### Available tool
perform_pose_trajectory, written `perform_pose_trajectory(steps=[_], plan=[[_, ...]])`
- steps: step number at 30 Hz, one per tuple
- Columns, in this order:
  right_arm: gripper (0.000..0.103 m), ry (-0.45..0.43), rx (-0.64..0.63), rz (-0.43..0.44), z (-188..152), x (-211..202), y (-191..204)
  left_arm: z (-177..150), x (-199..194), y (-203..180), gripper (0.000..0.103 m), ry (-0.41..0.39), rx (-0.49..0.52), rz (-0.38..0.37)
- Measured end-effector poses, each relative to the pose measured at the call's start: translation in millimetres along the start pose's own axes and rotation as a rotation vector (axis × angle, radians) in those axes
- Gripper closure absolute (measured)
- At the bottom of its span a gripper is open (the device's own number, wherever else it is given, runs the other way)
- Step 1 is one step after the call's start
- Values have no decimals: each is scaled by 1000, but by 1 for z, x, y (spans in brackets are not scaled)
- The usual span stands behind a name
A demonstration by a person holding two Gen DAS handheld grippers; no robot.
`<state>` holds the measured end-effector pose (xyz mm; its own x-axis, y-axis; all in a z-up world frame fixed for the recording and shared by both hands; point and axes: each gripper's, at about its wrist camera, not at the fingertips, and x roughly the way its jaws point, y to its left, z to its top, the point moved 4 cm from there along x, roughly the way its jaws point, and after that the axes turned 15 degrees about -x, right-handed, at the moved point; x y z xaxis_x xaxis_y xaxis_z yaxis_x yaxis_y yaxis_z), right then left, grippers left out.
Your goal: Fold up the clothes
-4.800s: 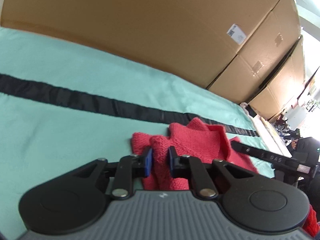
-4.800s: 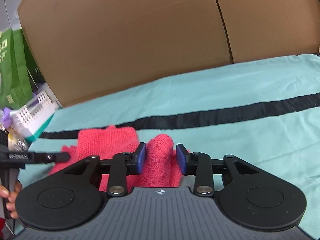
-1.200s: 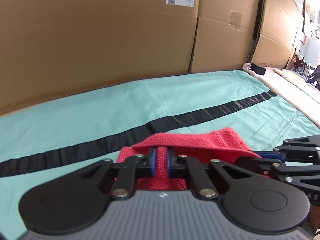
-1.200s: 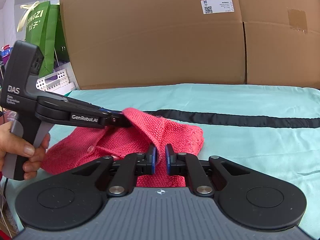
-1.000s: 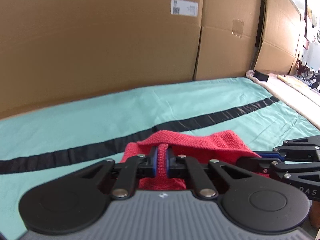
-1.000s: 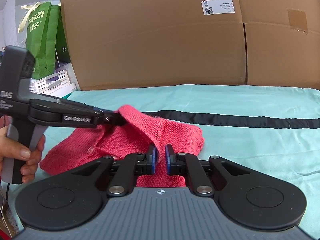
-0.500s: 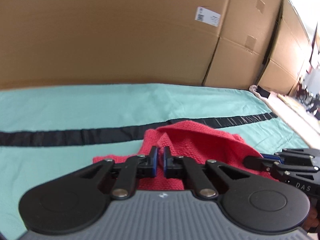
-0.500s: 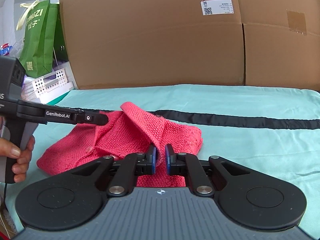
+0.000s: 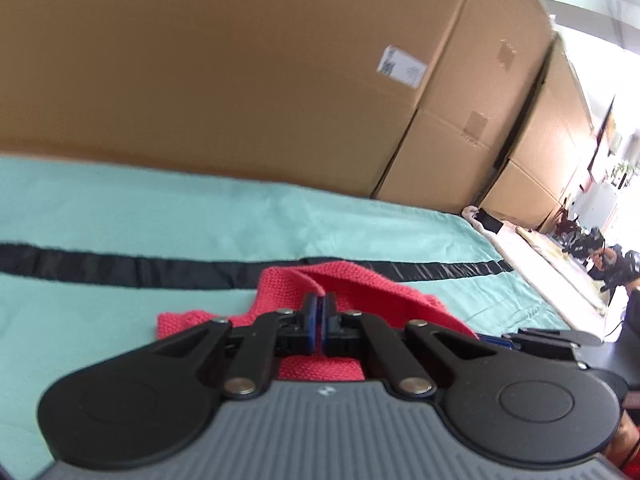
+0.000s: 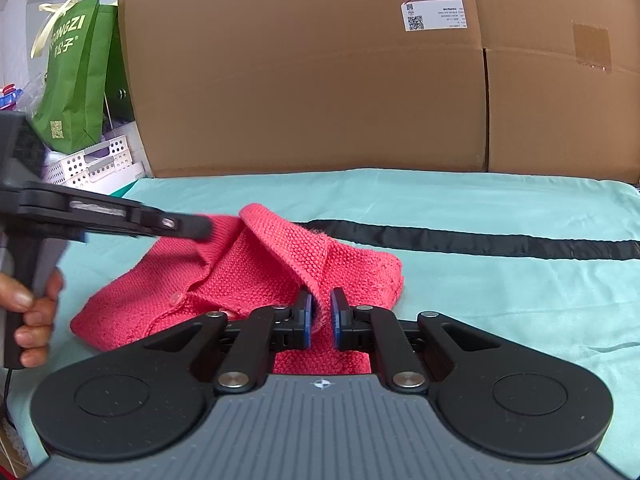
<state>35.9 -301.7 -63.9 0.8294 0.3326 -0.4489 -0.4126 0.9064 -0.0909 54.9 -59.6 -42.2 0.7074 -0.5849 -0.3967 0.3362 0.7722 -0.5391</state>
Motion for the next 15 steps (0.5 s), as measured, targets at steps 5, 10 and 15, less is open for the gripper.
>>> perform_pose_trajectory(steps=[5,10,15], plan=[[94,-4,2,4,0,0,-1,-12,-33,-3,103,-22,54,-12],[94,21,22,4,1,3,-3,-45,-45,16,103,38,52,81],[90,69,116,27,2,6,-9,-50,-47,28,103,29,-5,119]])
